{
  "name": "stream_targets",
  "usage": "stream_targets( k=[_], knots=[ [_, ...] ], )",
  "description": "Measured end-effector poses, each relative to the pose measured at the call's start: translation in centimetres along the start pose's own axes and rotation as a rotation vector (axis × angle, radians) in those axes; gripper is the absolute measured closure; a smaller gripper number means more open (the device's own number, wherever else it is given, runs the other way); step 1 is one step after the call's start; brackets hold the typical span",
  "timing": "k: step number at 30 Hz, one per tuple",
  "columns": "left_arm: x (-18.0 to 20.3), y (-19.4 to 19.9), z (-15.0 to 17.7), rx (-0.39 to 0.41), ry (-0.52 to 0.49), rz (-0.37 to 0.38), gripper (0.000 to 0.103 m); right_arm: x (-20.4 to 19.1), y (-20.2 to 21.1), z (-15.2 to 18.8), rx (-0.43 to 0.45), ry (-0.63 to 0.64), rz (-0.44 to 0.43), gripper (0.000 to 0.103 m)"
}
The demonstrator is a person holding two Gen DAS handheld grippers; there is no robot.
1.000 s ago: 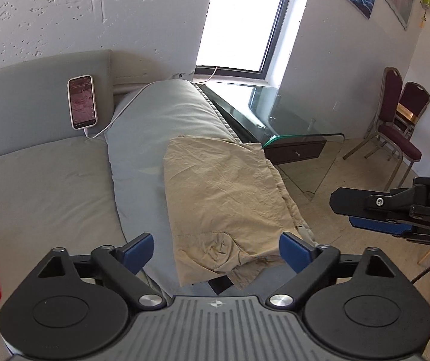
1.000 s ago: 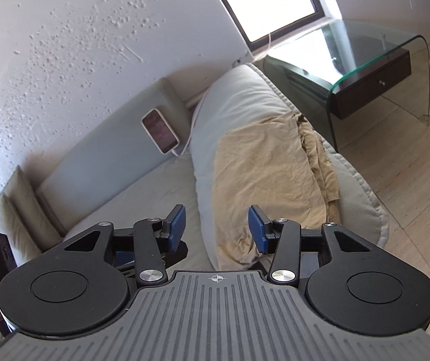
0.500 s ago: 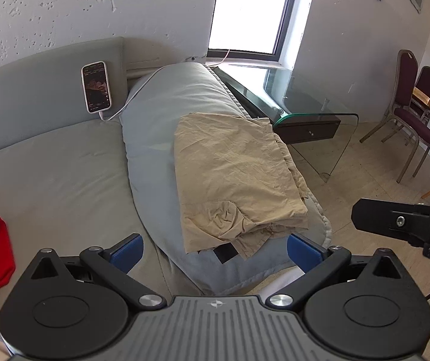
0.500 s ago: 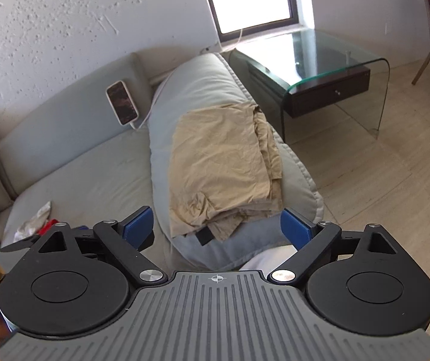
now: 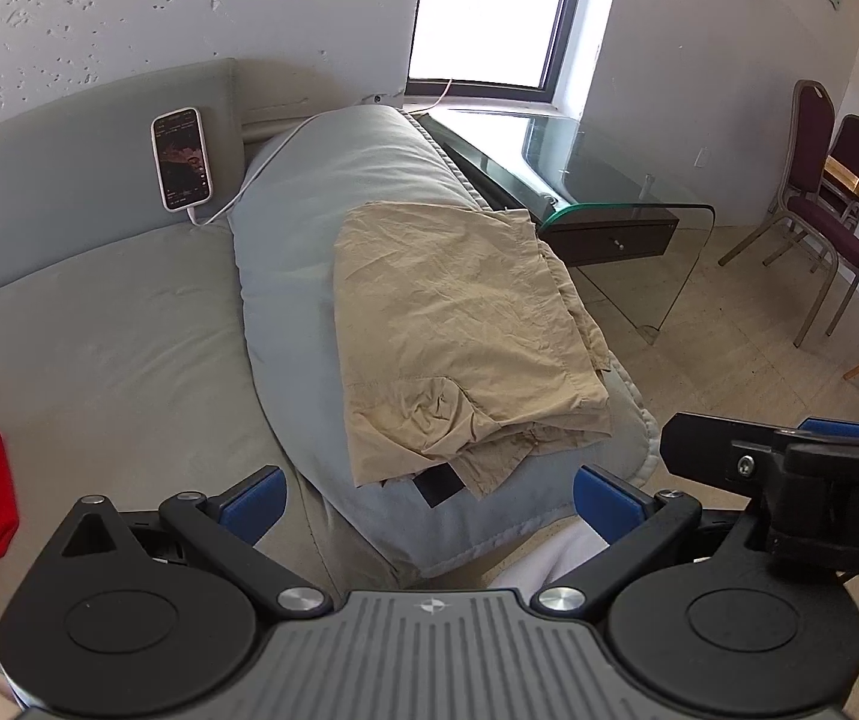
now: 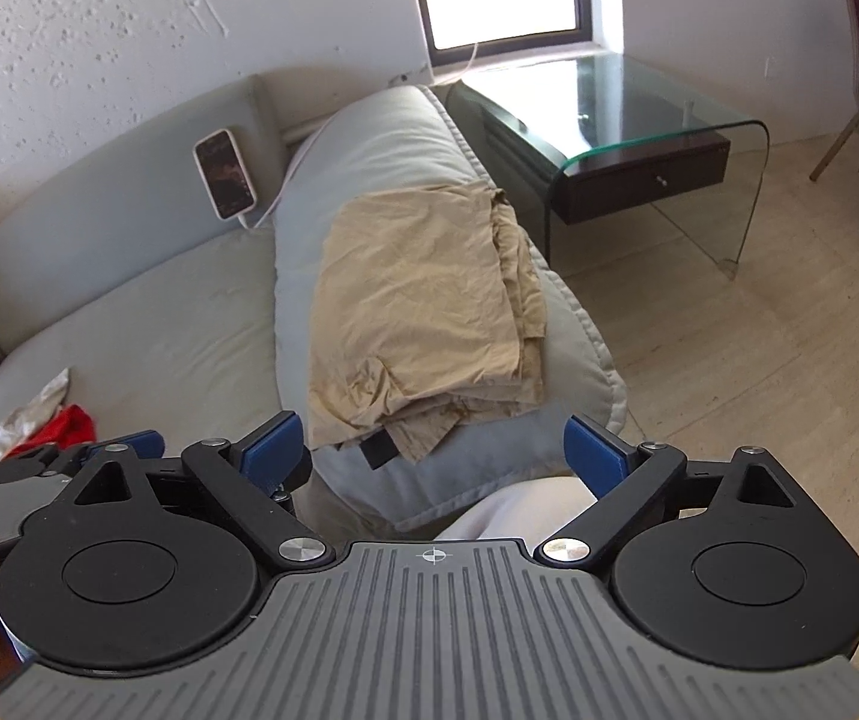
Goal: Fold clothes
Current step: 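Open both grippers and release the folded trousers on the sofa arm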
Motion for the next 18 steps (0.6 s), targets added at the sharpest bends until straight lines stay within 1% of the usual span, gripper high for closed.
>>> stream_targets(
  k=[6,14,18],
  knots=[
    [0.4,-0.5,0.1,-0.002,-0.018,0.009,0.001,0.2,-0.4,0.2,-0.005,0.016,0.02,0.009],
    [0.3,-1.3,0.2,-0.02,-0.016,0.01,0.001,0.4,-1.1,0.3,-0.026,0.013,0.023,0.009],
    [0.2,-1.3,0.3,-0.017,-0.008,0.016,0.001,0.3,-1.3,0.4,-0.029,0.014,0.026,0.009]
  ],
)
Point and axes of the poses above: each gripper's, at about its wrist camera, not at the fingertips, and y roughly against the way its jaws point, x to its right, z to its underside, the point moved 9 cm from there along -y, roughly the way its jaws point, and after that the axes turned 6 degrees about z, right-handed, at the moved point
